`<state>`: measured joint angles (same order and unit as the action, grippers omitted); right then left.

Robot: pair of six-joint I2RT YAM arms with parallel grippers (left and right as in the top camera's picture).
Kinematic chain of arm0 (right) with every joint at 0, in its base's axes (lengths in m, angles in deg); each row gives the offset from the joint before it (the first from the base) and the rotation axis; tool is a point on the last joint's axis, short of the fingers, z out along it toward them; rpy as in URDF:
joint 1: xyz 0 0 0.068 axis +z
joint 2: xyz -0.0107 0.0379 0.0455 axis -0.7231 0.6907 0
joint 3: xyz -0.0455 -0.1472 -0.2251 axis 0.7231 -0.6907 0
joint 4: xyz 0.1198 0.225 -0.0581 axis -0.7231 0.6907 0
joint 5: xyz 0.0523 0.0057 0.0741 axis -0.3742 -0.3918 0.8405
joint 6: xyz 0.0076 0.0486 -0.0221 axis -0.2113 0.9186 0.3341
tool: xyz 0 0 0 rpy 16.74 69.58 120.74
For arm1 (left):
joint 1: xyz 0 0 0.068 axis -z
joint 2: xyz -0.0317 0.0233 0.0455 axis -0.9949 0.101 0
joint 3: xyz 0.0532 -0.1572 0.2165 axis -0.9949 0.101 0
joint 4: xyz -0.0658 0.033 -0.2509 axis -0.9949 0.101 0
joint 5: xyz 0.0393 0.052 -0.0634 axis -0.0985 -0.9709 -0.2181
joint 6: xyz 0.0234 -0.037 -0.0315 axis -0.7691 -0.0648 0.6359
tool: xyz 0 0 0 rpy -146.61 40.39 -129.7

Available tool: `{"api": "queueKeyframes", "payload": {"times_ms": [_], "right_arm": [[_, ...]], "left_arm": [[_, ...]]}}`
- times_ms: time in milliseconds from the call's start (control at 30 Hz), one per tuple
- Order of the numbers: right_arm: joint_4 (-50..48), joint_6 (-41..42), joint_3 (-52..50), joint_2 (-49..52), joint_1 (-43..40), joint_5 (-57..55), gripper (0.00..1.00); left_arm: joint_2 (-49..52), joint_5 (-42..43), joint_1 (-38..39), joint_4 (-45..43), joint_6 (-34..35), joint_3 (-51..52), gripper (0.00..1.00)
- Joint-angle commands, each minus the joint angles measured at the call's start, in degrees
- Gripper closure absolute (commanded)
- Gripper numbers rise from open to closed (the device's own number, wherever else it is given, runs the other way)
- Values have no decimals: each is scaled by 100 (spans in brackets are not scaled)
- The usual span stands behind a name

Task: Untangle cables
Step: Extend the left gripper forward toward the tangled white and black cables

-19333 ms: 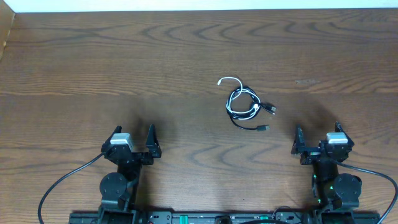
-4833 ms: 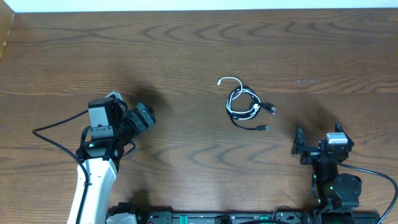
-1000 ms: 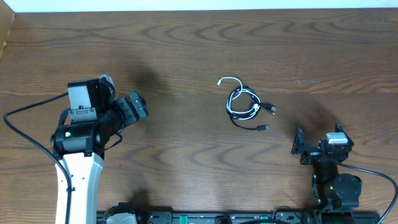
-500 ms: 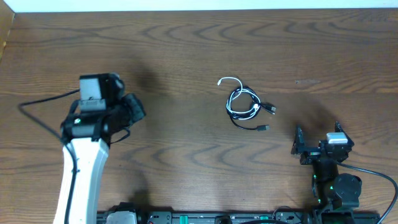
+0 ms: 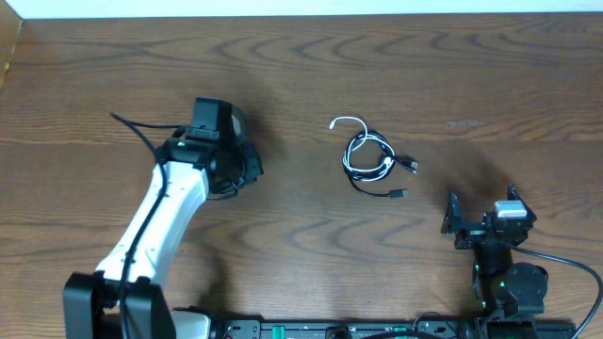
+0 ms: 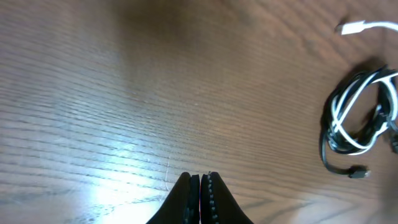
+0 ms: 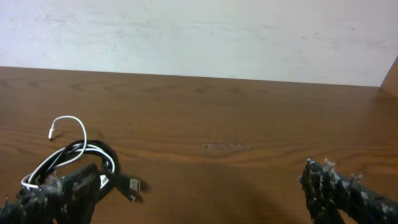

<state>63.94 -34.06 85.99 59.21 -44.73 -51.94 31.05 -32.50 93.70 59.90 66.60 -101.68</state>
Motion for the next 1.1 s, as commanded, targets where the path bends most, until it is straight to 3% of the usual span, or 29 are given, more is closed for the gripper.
{"api": "queueKeyframes", "payload": {"times_ms": [0,267,500,900,1067], "right_arm": [[26,35,-7,-15,33,-4,1],[26,35,-7,-15,33,-4,1],[26,35,-7,-15,33,-4,1],[26,33,-7,-15,33,-4,1],[26,35,-7,-15,33,-4,1]], "left_arm": [[186,52,111,-20,103,-39,88],[538,46,83,1086,-57,-1021,86],[549,33,87,1226,-72,-1471,86],[590,-122,518,61,81,-1399,85],[811,-1019,918,-507,422,-1399,84]]}}
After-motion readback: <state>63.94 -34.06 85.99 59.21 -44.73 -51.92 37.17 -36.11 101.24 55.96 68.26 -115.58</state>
